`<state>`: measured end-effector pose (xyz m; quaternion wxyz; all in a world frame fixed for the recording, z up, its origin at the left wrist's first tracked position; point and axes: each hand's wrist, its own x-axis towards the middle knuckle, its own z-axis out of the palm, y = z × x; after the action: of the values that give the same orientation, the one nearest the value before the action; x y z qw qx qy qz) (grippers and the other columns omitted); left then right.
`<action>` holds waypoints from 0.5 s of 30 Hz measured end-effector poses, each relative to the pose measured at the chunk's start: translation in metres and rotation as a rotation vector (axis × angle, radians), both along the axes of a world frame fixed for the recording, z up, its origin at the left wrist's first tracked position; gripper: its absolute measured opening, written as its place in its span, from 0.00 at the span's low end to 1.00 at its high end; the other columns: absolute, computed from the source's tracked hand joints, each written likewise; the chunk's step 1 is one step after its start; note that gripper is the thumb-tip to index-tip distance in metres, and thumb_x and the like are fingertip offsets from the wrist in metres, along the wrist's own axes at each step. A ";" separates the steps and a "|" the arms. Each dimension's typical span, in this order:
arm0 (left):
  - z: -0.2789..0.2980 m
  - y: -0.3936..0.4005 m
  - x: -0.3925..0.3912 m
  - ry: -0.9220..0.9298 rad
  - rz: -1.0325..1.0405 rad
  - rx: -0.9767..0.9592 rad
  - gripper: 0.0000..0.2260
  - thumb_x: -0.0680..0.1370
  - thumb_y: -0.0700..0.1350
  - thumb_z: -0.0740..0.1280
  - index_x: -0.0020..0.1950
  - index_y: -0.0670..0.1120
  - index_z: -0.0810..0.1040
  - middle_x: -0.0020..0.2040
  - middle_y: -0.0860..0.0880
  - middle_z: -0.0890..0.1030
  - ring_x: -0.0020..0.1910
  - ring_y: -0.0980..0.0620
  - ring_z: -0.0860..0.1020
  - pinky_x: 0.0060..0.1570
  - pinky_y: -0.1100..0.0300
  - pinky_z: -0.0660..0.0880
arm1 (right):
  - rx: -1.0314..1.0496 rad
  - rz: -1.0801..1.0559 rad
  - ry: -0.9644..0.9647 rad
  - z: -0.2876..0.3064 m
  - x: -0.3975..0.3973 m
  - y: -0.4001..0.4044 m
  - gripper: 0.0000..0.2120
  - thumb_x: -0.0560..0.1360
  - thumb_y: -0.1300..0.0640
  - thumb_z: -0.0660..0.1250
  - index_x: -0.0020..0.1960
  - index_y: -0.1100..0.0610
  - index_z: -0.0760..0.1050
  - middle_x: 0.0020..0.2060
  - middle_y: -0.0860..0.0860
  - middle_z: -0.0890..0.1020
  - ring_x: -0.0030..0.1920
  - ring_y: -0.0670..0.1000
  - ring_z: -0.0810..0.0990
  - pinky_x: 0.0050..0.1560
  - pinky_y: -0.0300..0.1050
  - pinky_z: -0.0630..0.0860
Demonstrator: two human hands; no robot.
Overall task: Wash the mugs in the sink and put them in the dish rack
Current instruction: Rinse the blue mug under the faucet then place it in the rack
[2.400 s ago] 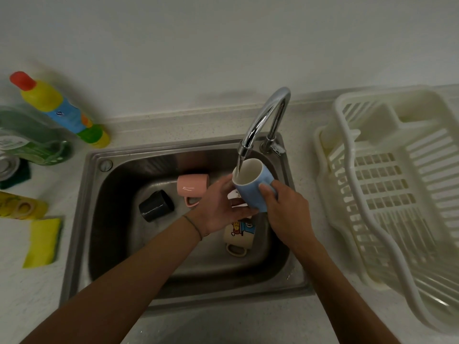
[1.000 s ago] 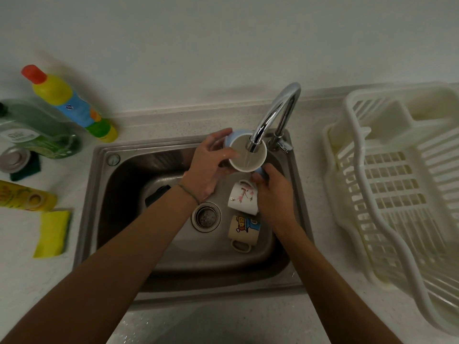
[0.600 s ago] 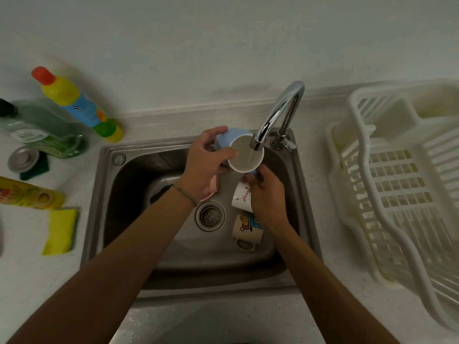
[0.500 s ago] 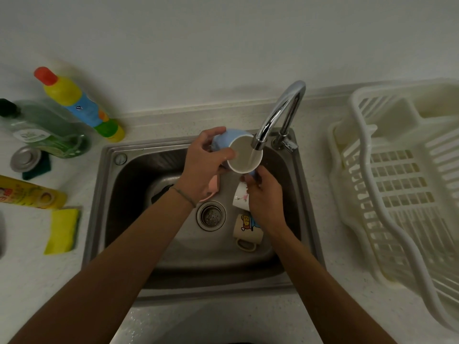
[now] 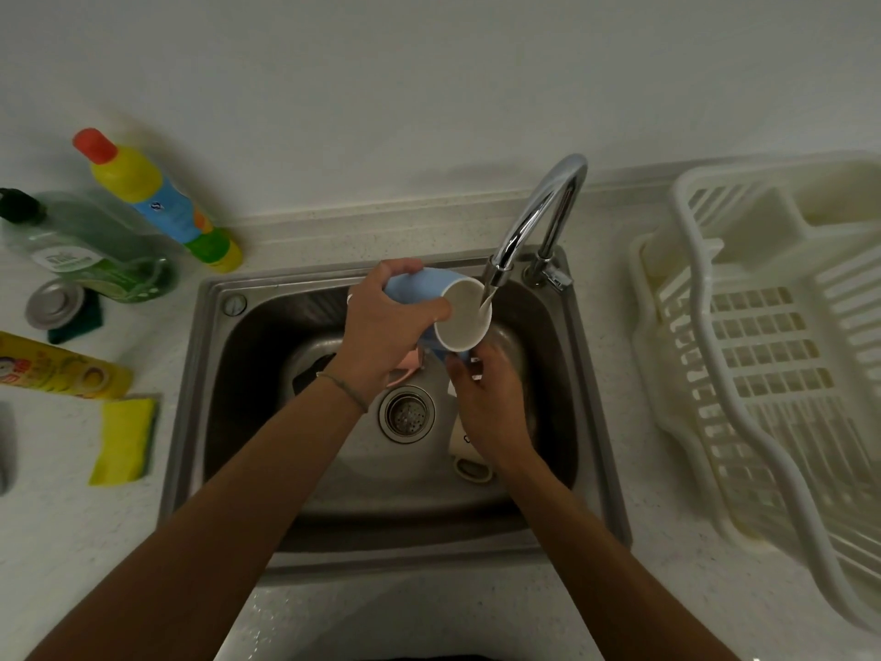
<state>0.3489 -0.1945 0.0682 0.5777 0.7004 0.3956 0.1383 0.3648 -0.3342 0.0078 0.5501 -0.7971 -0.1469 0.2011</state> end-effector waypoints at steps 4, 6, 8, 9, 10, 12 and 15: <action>-0.003 0.001 -0.005 0.121 -0.026 0.005 0.24 0.68 0.45 0.80 0.62 0.57 0.78 0.69 0.46 0.71 0.64 0.43 0.75 0.52 0.46 0.83 | 0.006 -0.006 0.030 0.000 -0.012 -0.003 0.06 0.79 0.52 0.67 0.54 0.53 0.78 0.47 0.48 0.81 0.47 0.49 0.79 0.48 0.54 0.78; -0.003 0.000 -0.007 0.174 -0.039 -0.003 0.24 0.70 0.46 0.80 0.64 0.56 0.78 0.68 0.47 0.71 0.64 0.43 0.74 0.55 0.42 0.82 | -0.014 -0.001 0.067 -0.001 -0.017 -0.005 0.03 0.80 0.55 0.68 0.53 0.51 0.77 0.47 0.46 0.81 0.47 0.47 0.79 0.48 0.52 0.79; -0.001 0.000 -0.009 0.207 -0.052 -0.023 0.24 0.71 0.45 0.79 0.65 0.53 0.77 0.65 0.49 0.72 0.64 0.44 0.74 0.56 0.41 0.81 | -0.035 0.005 0.114 -0.002 -0.022 -0.007 0.02 0.79 0.54 0.68 0.52 0.51 0.77 0.45 0.47 0.81 0.45 0.46 0.79 0.45 0.47 0.77; 0.000 0.000 -0.009 0.231 -0.067 -0.037 0.23 0.72 0.45 0.78 0.65 0.53 0.77 0.65 0.49 0.72 0.63 0.45 0.74 0.56 0.40 0.81 | -0.044 0.006 0.135 -0.002 -0.024 -0.008 0.02 0.79 0.54 0.68 0.50 0.51 0.78 0.44 0.48 0.81 0.43 0.46 0.79 0.42 0.44 0.75; 0.001 0.000 -0.010 0.259 -0.084 -0.053 0.23 0.72 0.46 0.78 0.66 0.53 0.77 0.65 0.49 0.72 0.63 0.45 0.74 0.54 0.40 0.82 | -0.050 0.011 0.155 -0.001 -0.027 -0.010 0.02 0.79 0.53 0.68 0.49 0.51 0.77 0.42 0.48 0.81 0.42 0.46 0.79 0.41 0.41 0.73; 0.001 0.000 -0.011 0.305 -0.121 -0.087 0.23 0.73 0.47 0.77 0.66 0.53 0.77 0.64 0.49 0.73 0.60 0.45 0.75 0.48 0.43 0.84 | -0.061 0.025 0.201 0.001 -0.032 -0.012 0.04 0.79 0.53 0.69 0.46 0.50 0.76 0.40 0.46 0.80 0.39 0.42 0.77 0.39 0.35 0.70; 0.001 0.000 -0.013 0.337 -0.172 -0.151 0.21 0.74 0.48 0.76 0.66 0.52 0.78 0.62 0.50 0.76 0.53 0.50 0.77 0.39 0.50 0.83 | -0.084 0.030 0.231 0.001 -0.041 -0.016 0.05 0.79 0.53 0.69 0.45 0.50 0.75 0.38 0.45 0.79 0.37 0.41 0.76 0.38 0.34 0.70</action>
<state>0.3356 -0.1940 0.0687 0.5640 0.6995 0.4346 -0.0611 0.3242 -0.3502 0.0084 0.5265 -0.7886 -0.0859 0.3059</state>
